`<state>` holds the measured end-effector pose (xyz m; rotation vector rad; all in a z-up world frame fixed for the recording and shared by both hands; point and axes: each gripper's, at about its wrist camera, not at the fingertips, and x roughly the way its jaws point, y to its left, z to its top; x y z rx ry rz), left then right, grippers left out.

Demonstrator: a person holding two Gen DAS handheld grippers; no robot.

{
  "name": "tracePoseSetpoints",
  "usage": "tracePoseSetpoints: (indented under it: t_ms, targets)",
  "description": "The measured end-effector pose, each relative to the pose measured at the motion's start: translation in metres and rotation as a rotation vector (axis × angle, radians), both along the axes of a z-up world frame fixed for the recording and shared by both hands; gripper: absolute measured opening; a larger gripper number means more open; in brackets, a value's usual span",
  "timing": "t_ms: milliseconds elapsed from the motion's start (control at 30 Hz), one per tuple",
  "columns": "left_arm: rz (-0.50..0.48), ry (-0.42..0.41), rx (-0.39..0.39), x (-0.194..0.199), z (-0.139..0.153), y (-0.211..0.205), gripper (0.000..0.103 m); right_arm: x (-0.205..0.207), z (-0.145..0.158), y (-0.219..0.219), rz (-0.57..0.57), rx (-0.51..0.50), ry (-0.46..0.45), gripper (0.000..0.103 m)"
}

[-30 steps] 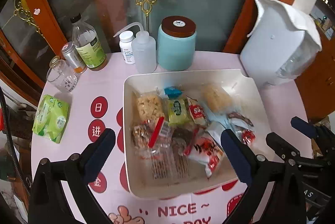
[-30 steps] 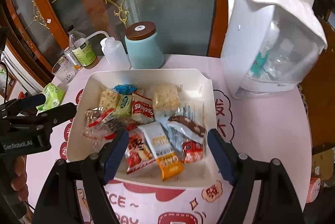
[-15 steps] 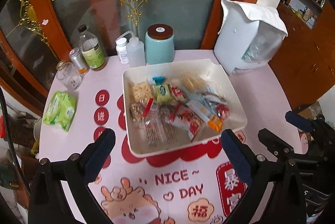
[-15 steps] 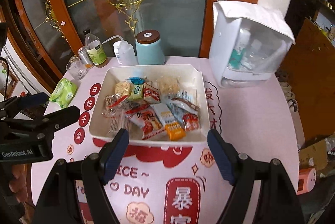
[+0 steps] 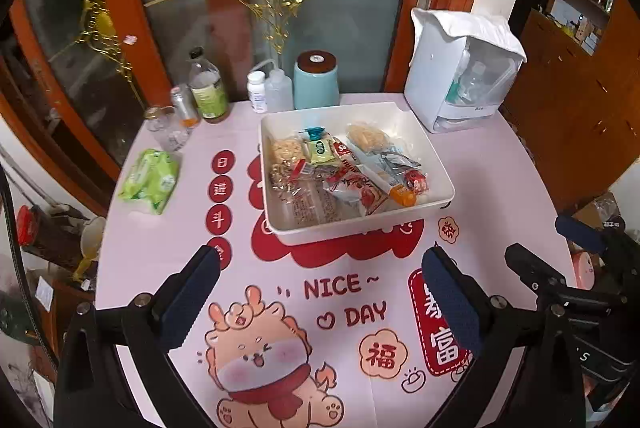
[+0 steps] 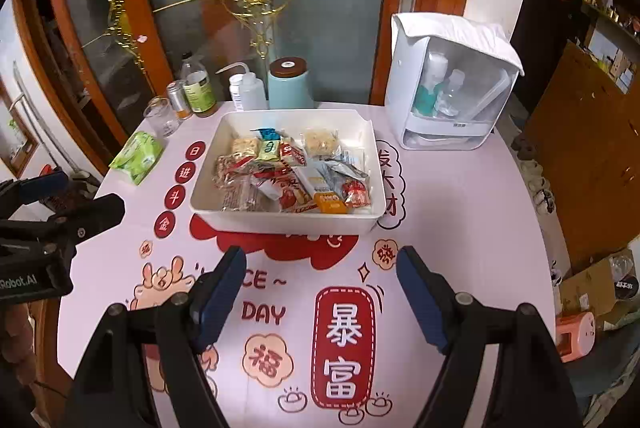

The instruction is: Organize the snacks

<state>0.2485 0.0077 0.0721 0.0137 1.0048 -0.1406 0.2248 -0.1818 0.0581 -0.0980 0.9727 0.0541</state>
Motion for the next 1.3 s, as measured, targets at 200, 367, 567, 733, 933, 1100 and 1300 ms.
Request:
tracePoseSetpoints:
  t_ms: [200,367,567,733,933,1100,1300]
  targets:
    - [0.010,-0.018,0.011,-0.057,0.003,-0.001,0.100,-0.049,0.005,-0.003,0.012,0.035,-0.029,0.078]
    - [0.015,-0.009,0.008,-0.100,-0.007,-0.006,0.100,-0.087,-0.003,-0.006,0.005,0.042,-0.045,0.078]
    - [0.050,-0.014,0.014,-0.144,-0.016,-0.007,0.100,-0.126,-0.017,-0.013,-0.011,0.077,-0.043,0.078]
    - [0.070,-0.043,0.022,-0.174,-0.018,-0.010,0.100,-0.149,-0.023,-0.016,-0.028,0.092,-0.058,0.078]
    - [0.096,-0.055,0.012,-0.202,-0.029,-0.017,0.100,-0.171,-0.027,-0.021,-0.060,0.110,-0.092,0.078]
    - [0.136,-0.062,0.009,-0.208,-0.034,-0.017,0.100,-0.178,-0.036,-0.019,-0.062,0.095,-0.093,0.078]
    - [0.161,-0.113,0.061,-0.215,-0.033,-0.023,0.100,-0.188,-0.042,-0.019,-0.055,0.151,-0.069,0.078]
